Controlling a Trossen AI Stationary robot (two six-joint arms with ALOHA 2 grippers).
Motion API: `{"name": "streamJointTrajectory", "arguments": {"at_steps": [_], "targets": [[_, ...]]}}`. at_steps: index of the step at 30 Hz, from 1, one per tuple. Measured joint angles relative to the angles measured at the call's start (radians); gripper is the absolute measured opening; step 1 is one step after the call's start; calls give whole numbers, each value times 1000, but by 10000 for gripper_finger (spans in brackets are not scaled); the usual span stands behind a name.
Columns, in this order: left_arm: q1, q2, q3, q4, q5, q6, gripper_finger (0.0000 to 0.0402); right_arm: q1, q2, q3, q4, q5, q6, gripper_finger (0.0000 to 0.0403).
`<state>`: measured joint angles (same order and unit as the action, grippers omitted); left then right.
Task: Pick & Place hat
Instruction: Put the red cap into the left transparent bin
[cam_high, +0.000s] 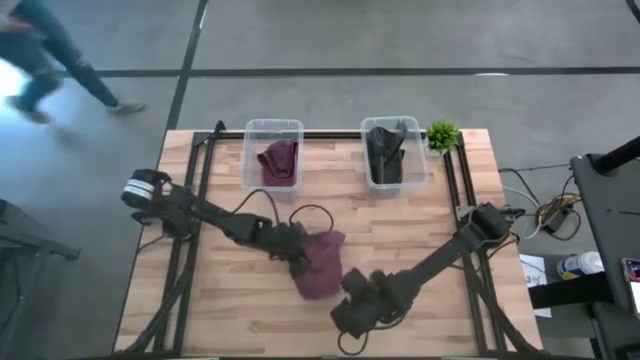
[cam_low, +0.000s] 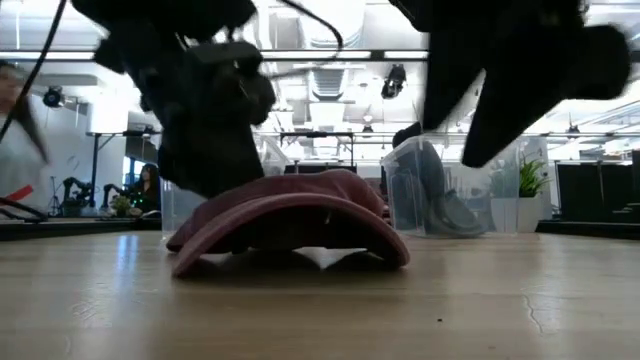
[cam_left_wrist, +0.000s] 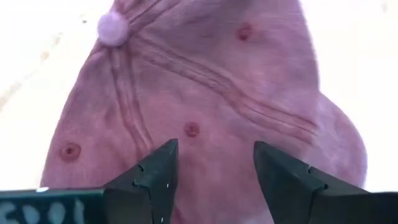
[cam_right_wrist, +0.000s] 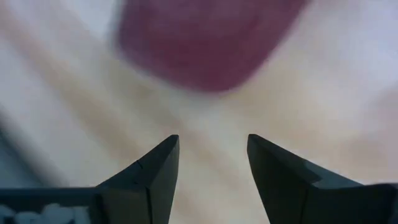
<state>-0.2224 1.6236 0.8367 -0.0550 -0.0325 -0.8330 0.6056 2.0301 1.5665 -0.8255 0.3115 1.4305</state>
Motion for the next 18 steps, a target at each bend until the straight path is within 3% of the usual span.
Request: {"name": "streamJointTrajectory", "arguments": {"at_steps": [5, 7, 10, 14, 18], "targets": [[-27, -71, -4, -38, -127, 62, 202, 10, -15, -76, 402, -143, 242, 187], [-24, -98, -4, -67, -163, 116, 202, 12, -4, -110, 526, -154, 318, 187], [-22, -125, -6, -115, -215, 242, 202, 18, 15, -150, 571, -64, 431, 187], [-22, -128, -8, -132, -189, 394, 202, 22, 17, -173, 627, 69, 576, 187], [-21, -120, -8, -139, -175, 481, 202, 20, 22, -178, 637, 136, 627, 187]]}}
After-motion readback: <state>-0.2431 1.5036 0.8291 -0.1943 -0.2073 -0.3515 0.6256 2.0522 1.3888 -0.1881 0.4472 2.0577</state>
